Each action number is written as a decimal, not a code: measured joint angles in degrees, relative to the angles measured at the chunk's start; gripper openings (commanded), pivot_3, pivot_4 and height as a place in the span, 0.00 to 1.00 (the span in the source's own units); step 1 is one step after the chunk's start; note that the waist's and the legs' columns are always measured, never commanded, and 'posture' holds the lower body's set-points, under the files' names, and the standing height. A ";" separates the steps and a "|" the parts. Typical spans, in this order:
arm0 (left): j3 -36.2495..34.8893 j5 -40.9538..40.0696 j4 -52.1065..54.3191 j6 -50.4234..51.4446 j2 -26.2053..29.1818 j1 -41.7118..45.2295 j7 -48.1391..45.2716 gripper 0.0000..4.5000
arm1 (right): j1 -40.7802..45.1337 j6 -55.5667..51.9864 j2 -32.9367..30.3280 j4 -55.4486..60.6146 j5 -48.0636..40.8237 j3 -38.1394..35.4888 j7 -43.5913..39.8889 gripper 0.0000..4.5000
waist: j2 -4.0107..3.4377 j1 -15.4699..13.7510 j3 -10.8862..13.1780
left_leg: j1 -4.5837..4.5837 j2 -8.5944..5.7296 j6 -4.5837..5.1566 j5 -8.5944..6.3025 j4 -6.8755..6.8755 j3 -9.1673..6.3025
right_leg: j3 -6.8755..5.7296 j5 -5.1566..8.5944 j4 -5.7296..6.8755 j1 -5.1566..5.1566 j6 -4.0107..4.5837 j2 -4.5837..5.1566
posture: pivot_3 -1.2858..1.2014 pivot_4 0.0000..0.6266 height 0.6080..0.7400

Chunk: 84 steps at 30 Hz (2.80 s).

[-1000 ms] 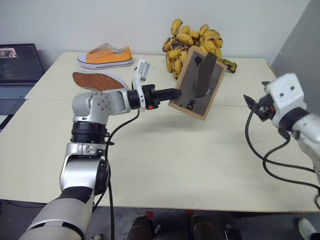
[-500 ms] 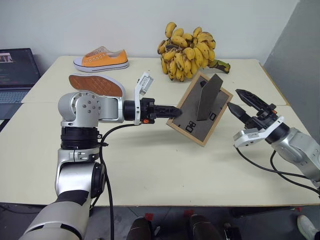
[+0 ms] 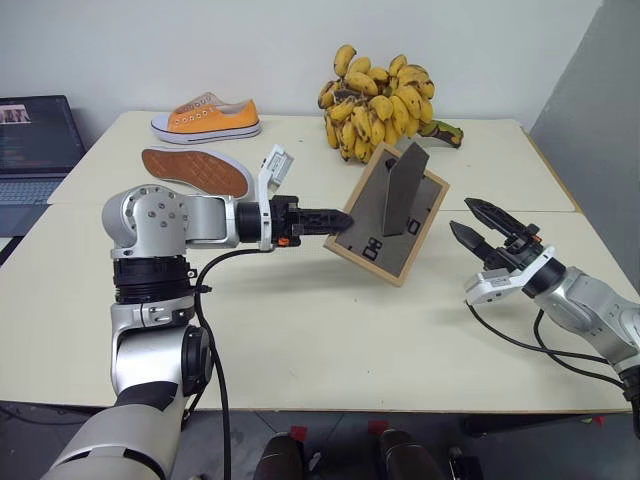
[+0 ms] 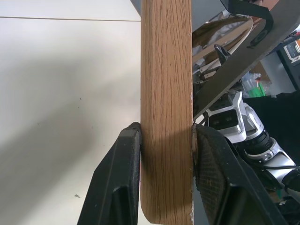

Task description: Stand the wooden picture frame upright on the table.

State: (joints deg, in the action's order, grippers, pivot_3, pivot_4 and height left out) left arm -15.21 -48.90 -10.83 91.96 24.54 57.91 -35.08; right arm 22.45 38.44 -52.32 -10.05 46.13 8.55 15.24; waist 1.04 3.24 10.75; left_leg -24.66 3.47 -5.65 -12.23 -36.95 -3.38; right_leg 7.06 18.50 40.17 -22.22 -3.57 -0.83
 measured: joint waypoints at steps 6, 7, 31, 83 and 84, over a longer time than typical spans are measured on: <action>-0.18 -1.86 1.37 0.26 -0.76 0.00 0.72 0.29 | 3.99 2.30 1.30 -2.08 1.66 0.58 1.06 0.66 | 0.00 0.02 0.00 | 0.06 0.00 0.00 0.01 -0.04 0.00 | 0.00 0.00 0.16 0.00 0.00 0.00 | 0.52 0.24 1.00; -0.17 -2.15 1.37 0.26 -0.75 0.00 0.75 0.29 | 4.28 2.70 1.41 -2.47 2.22 0.77 1.38 0.66 | 0.00 0.02 0.00 | 0.09 -0.01 0.00 0.01 -0.04 0.00 | 0.01 0.00 0.19 0.00 0.00 0.00 | 0.52 0.24 1.00; 2.59 -10.41 1.37 0.27 2.82 -0.33 3.34 0.29 | 12.13 12.06 0.32 -9.53 9.16 4.05 8.57 0.46 | 0.00 0.19 0.00 | 0.35 -0.05 0.12 0.06 -0.04 0.07 | 0.14 0.01 0.68 0.00 0.02 0.00 | 0.52 0.24 1.00; -8.59 -2.94 19.30 -29.95 16.67 -19.56 -4.44 0.75 | 19.72 10.50 15.12 -22.31 -22.92 8.71 -22.37 0.29 | 0.16 1.89 0.10 | 0.85 0.03 0.13 0.06 0.07 0.11 | 0.11 0.06 0.60 0.48 0.10 0.01 | 0.52 0.24 1.00; -8.37 -2.55 19.93 -30.63 16.98 -20.79 -4.51 0.75 | 19.96 7.72 17.14 -21.76 -27.92 8.74 -27.07 0.29 | 0.20 1.73 0.11 | 0.83 0.03 0.12 0.06 0.02 0.03 | 0.04 0.06 0.61 0.51 0.10 0.01 | 0.52 0.24 1.00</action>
State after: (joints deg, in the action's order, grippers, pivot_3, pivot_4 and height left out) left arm -23.58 -51.45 9.10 61.34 41.52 37.12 -39.59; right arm 42.41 46.16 -35.19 -31.81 18.21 17.29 -11.83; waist 1.25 4.97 10.86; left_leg -23.82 3.50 -5.52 -12.17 -36.92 -3.35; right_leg 7.11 18.55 40.79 -21.70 -3.48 -0.81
